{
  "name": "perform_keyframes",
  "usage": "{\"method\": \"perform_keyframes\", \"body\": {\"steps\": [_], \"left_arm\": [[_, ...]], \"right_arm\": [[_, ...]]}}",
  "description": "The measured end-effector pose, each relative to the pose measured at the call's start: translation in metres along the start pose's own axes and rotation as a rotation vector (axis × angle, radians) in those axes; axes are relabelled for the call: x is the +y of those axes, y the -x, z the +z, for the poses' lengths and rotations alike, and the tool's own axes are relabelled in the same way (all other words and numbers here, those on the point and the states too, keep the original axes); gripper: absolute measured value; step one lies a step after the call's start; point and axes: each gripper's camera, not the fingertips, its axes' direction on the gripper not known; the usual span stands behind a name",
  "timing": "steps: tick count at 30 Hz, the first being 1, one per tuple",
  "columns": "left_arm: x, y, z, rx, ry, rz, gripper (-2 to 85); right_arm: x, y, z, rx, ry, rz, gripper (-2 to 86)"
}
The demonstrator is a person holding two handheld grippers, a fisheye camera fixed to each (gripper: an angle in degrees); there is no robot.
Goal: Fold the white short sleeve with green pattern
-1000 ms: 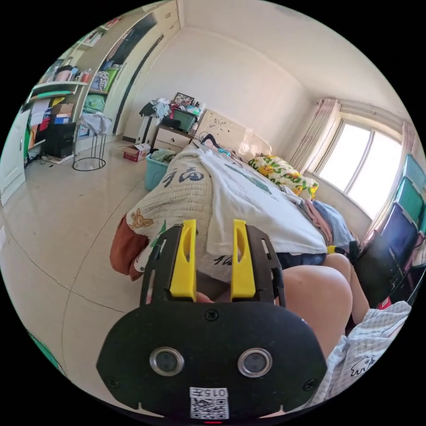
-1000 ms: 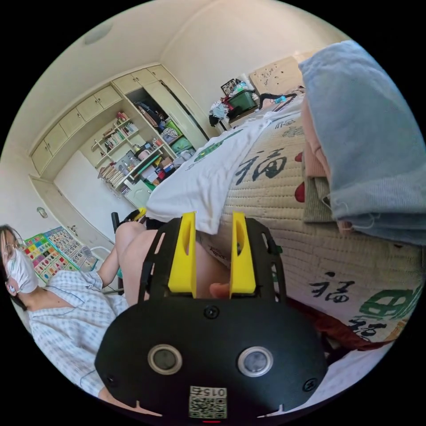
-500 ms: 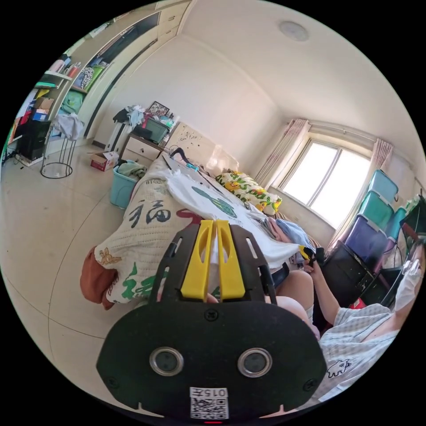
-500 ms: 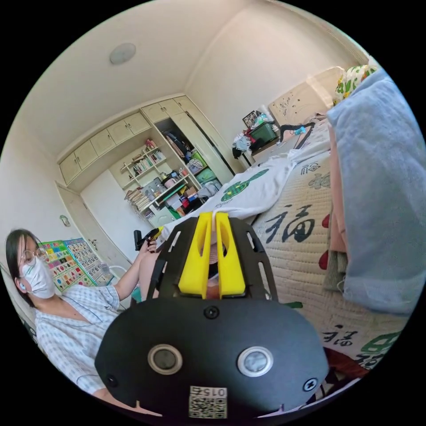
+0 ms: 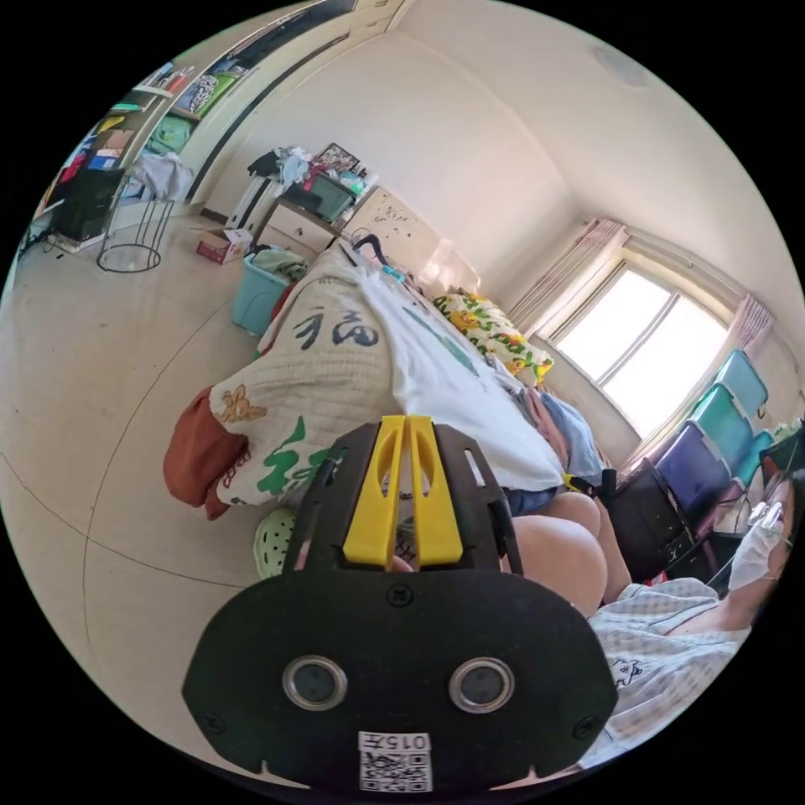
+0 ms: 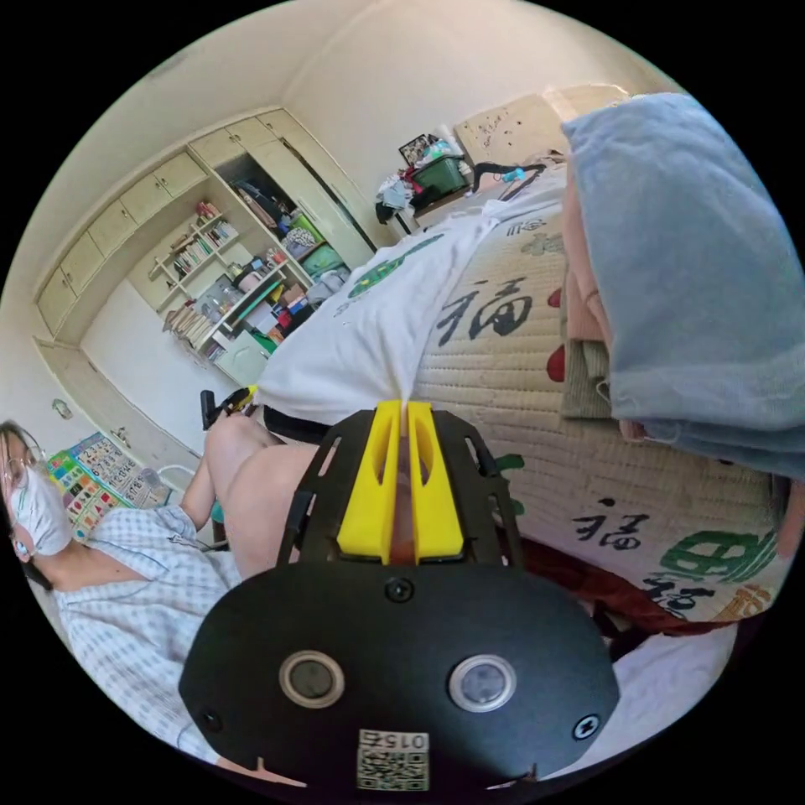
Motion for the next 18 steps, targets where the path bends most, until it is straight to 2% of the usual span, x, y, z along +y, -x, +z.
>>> {"method": "perform_keyframes", "body": {"steps": [3,7,8,10,12,16,18], "left_arm": [[-0.004,-0.006,0.016,-0.046,0.045,0.063,0.1],[-0.022,-0.018,0.02,-0.121,0.092,0.131,2.5],[-0.025,-0.02,0.018,-0.165,0.084,0.133,4.1],[-0.042,-0.035,0.006,-0.364,-0.006,0.168,8.4],[-0.063,-0.058,0.003,-0.424,-0.075,0.239,8.4],[-0.135,-0.13,0.054,-0.323,-0.204,0.459,4.4],[-0.173,-0.164,0.106,-0.27,-0.188,0.534,5.9]], "right_arm": [[-0.011,0.017,0.016,0.037,0.041,-0.032,1.1],[-0.027,0.033,0.016,-0.025,0.069,-0.081,3.0],[-0.035,0.04,0.01,-0.012,0.064,-0.113,4.8],[-0.05,0.049,-0.001,0.049,0.034,-0.131,8.0],[-0.083,0.067,-0.017,0.101,-0.035,-0.171,8.8],[-0.159,0.098,-0.027,0.159,-0.156,-0.216,7.7],[-0.225,0.104,-0.021,0.2,-0.179,-0.206,7.8]]}}
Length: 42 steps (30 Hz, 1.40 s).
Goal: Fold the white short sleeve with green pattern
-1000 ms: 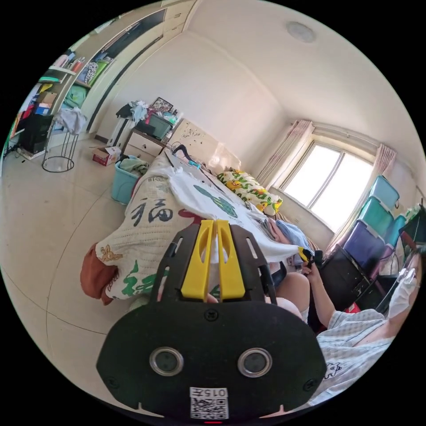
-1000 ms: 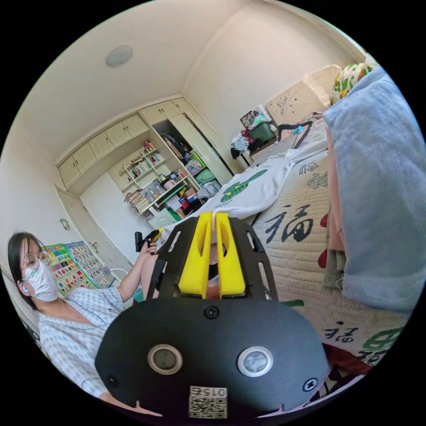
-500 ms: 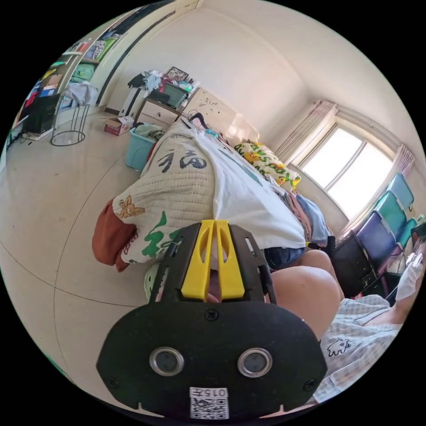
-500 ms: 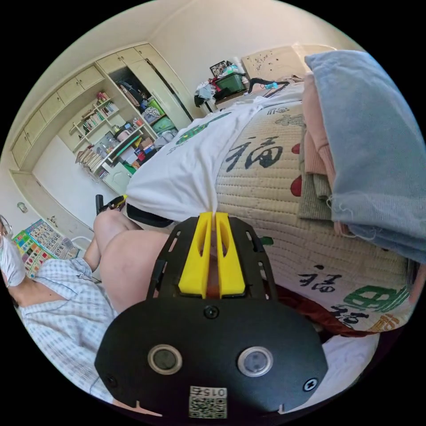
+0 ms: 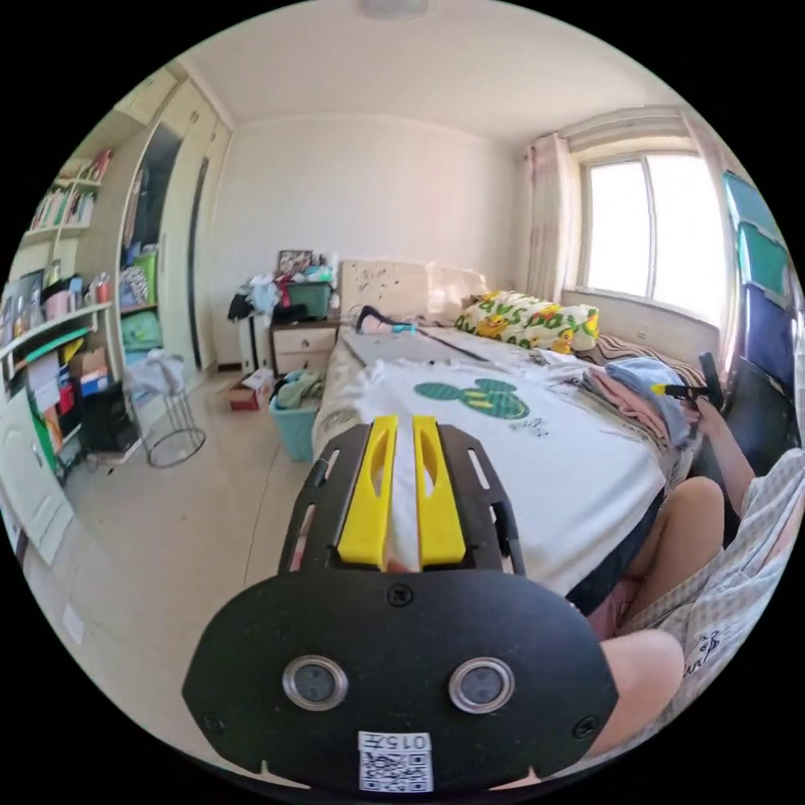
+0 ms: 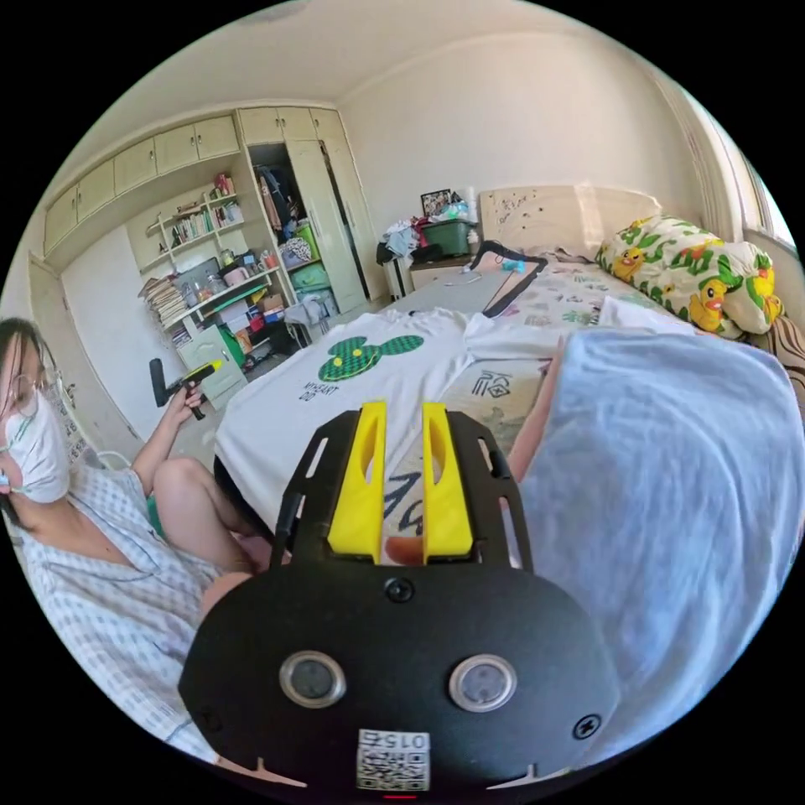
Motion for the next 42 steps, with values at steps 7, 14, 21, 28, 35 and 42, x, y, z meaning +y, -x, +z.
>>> {"method": "perform_keyframes", "body": {"steps": [7,14,21,28,35,42], "left_arm": [[-0.143,-0.152,0.287,0.362,0.234,0.33,9.1],[-0.197,-0.261,0.483,0.454,0.428,0.476,11.8],[-0.181,-0.308,0.571,0.526,0.566,0.568,11.7],[-0.157,-0.304,0.59,0.467,0.563,0.59,11.5],[-0.152,-0.187,0.534,0.543,0.386,0.222,11.5],[-0.06,-0.029,0.419,0.438,0.257,-0.114,12.3]], "right_arm": [[-0.169,-0.08,0.073,0.245,0.117,0.242,8.9],[-0.247,-0.198,0.184,0.842,0.713,0.491,8.0],[-0.258,-0.239,0.221,0.702,0.732,0.597,10.7],[-0.272,-0.208,0.228,0.775,0.675,0.473,2.5],[-0.323,0.001,0.201,0.754,0.265,-0.147,0.3],[-0.177,0.23,0.262,0.251,0.308,-0.837,0.6]]}}
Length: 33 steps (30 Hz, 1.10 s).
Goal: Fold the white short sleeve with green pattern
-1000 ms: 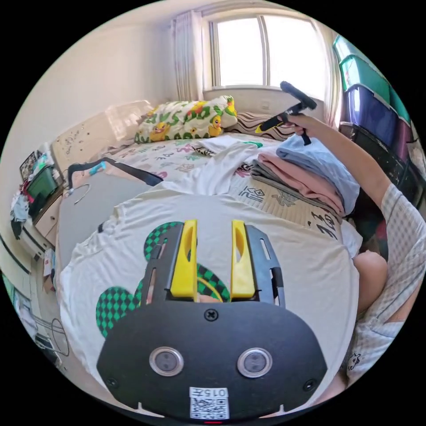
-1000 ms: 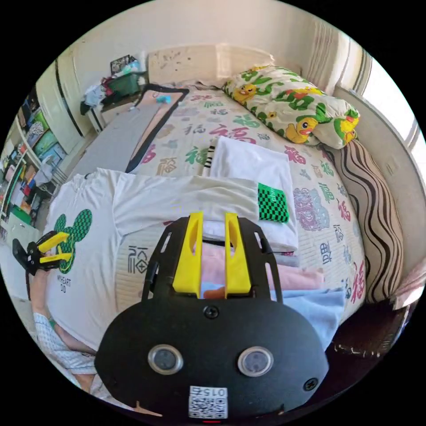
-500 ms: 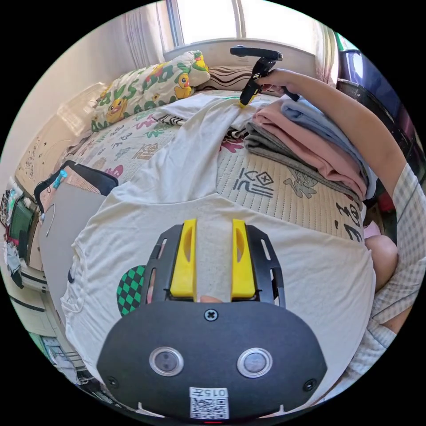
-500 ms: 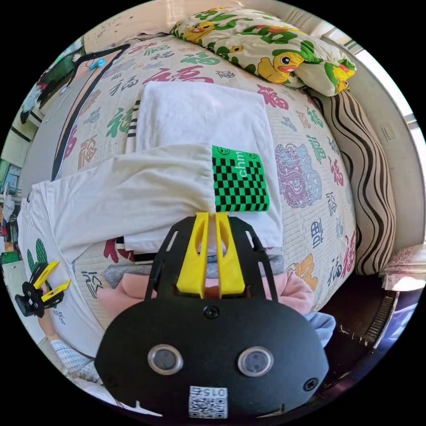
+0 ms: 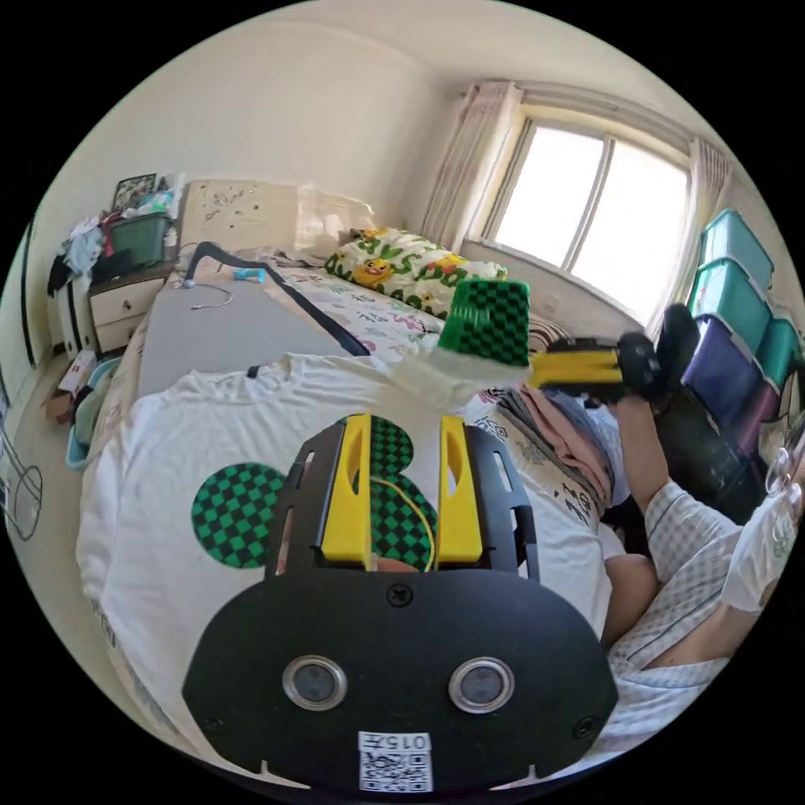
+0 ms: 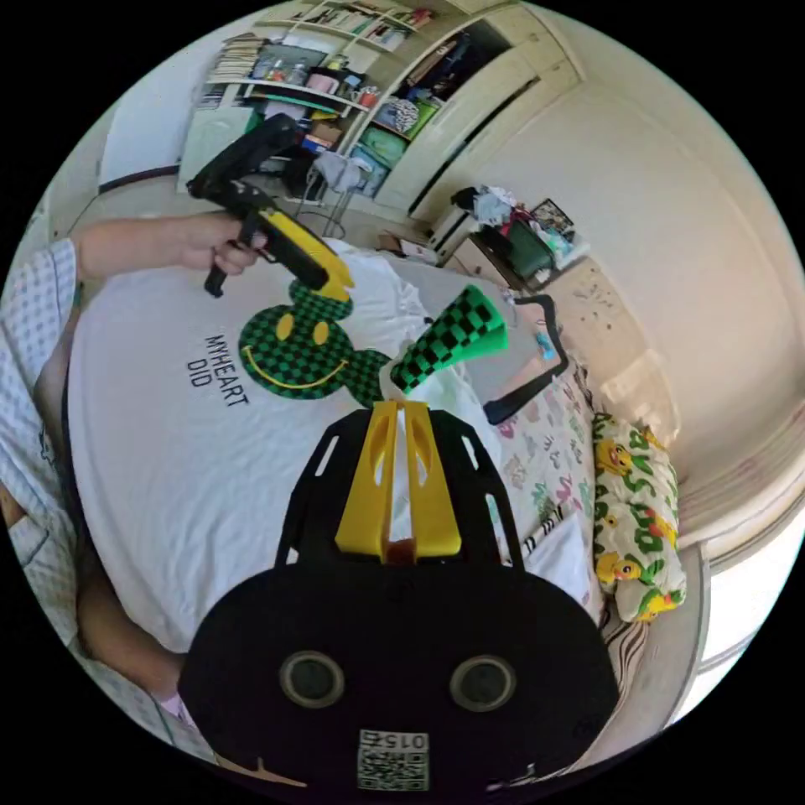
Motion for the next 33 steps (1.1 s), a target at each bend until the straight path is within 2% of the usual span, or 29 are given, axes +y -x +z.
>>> {"method": "perform_keyframes", "body": {"steps": [4,8,12,15,19,21,23,27,30,33], "left_arm": [[0.067,0.039,-0.018,0.035,0.079,-0.083,15.2],[0.097,0.027,-0.014,0.09,0.126,0.03,15.8],[0.107,-0.002,0.016,-0.107,0.318,0.177,16.0],[0.109,0.007,0.052,-0.169,0.446,0.148,14.4],[0.118,0.016,0.05,-0.078,0.435,0.157,5.2],[0.123,0.024,0.04,0.008,0.411,0.12,3.3],[0.128,0.032,0.018,0.057,0.364,0.073,2.4],[0.151,0.044,-0.048,0.038,0.258,-0.012,1.6],[0.183,0.051,-0.08,-0.021,0.245,-0.064,1.3],[0.218,0.061,-0.099,-0.041,0.217,-0.127,1.2]], "right_arm": [[0.019,0.048,0.016,-0.121,0.023,-0.004,4.7],[0.053,0.022,0.009,-0.243,-0.023,0.177,8.0],[0.073,0.0,0.011,-0.342,-0.037,0.274,11.9],[0.089,-0.021,0.008,-0.411,-0.069,0.329,14.4],[0.132,-0.067,-0.008,-0.386,-0.217,0.508,11.8],[0.165,-0.101,-0.015,-0.38,-0.304,0.603,9.6],[0.179,-0.121,-0.016,-0.378,-0.329,0.609,9.1],[0.177,-0.15,-0.005,-0.253,-0.188,0.569,9.8],[0.171,-0.155,0.011,-0.308,-0.147,0.508,11.9],[0.18,-0.146,0.027,-0.382,-0.198,0.481,12.5]]}}
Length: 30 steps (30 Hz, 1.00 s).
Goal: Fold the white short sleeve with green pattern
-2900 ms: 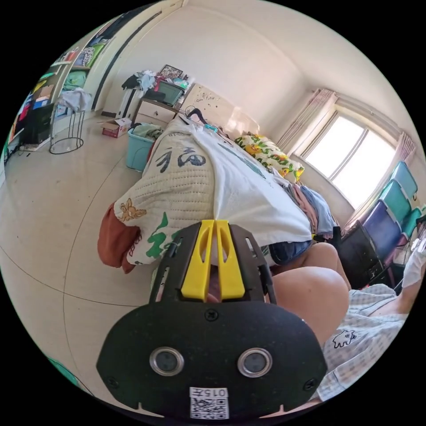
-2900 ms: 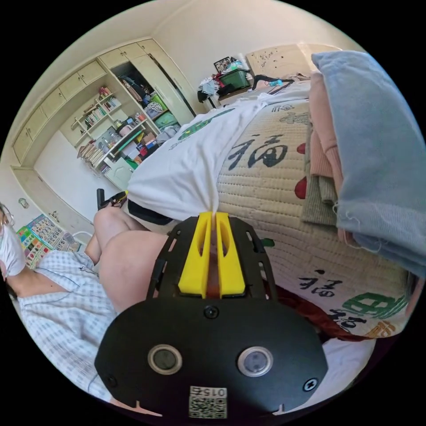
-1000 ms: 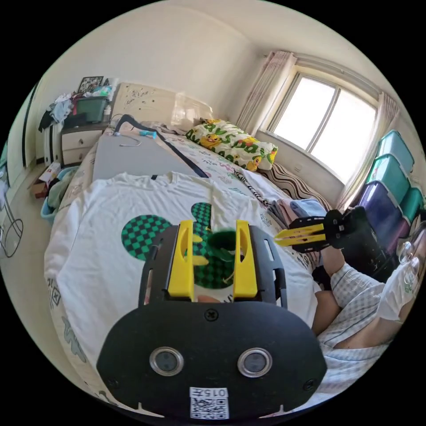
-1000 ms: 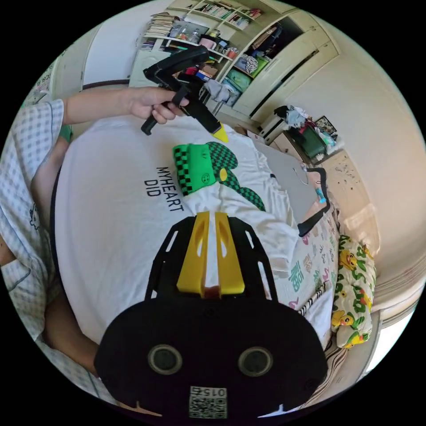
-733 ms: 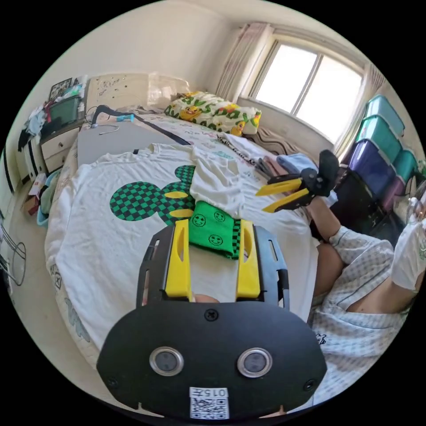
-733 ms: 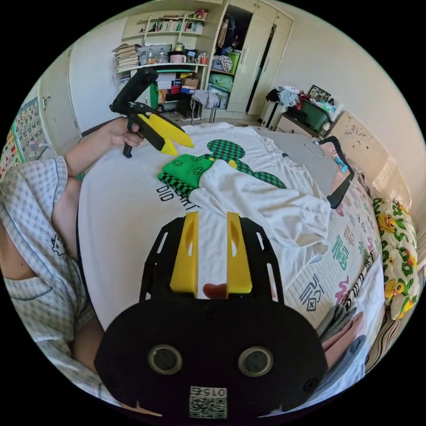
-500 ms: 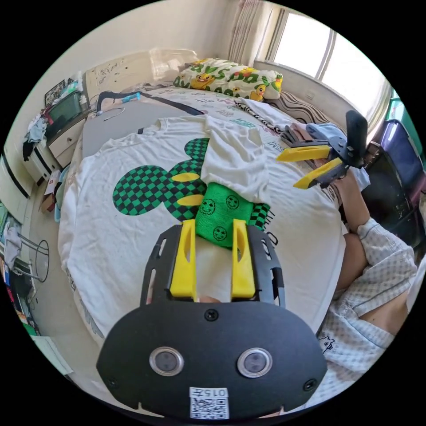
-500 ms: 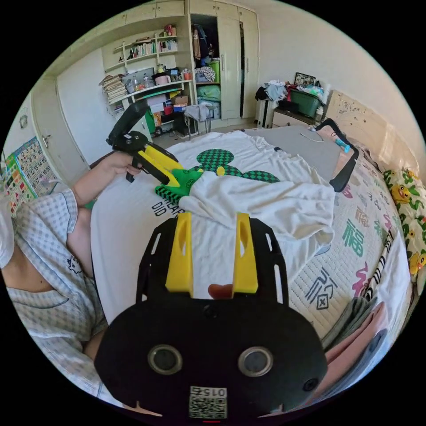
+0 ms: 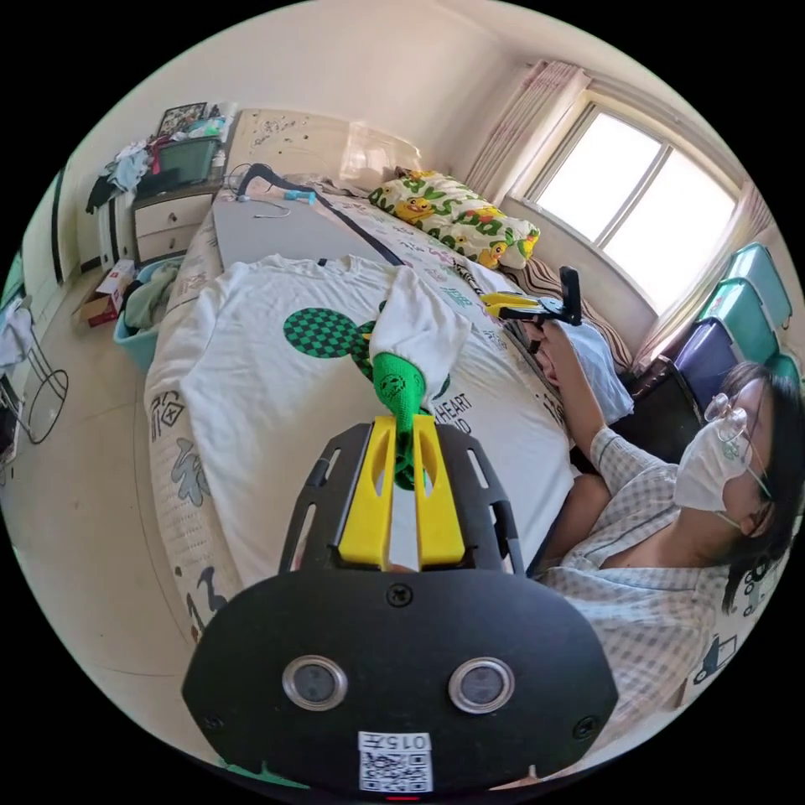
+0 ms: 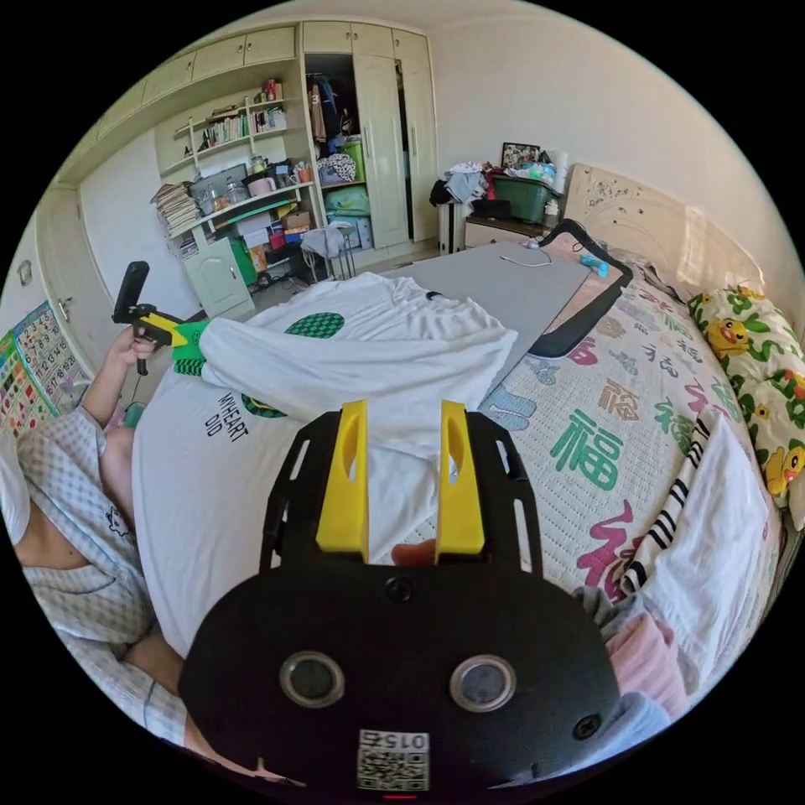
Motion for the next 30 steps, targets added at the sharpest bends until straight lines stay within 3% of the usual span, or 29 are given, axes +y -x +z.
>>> {"method": "perform_keyframes", "body": {"steps": [7,11,15,17,19,23,27,30], "left_arm": [[0.058,0.013,0.001,0.088,-0.07,-0.07,1.5],[0.064,0.008,0.001,0.117,-0.033,-0.067,2.2],[0.061,-0.001,0.013,-0.078,0.156,-0.02,4.8],[0.056,-0.008,0.002,-0.149,0.145,0.014,6.2],[0.031,-0.027,-0.019,-0.2,0.032,0.076,7.1],[-0.044,-0.061,-0.009,-0.249,-0.027,0.19,8.5],[-0.16,-0.069,0.083,-0.109,-0.002,0.208,9.5],[-0.23,-0.059,0.175,-0.065,0.059,0.106,10.7]], "right_arm": [[0.019,0.009,0.028,0.169,0.108,-0.063,11.9],[0.019,0.017,0.042,0.304,0.142,-0.097,6.1],[0.023,0.008,0.043,0.297,0.16,-0.062,3.7],[0.024,0.003,0.039,0.289,0.147,-0.033,3.7],[0.025,0.002,0.037,0.301,0.147,-0.035,3.9],[0.024,0.004,0.034,0.3,0.111,-0.039,6.4],[0.022,0.005,0.032,0.267,0.063,-0.063,7.1],[0.02,0.002,0.038,0.271,0.083,-0.061,6.7]]}}
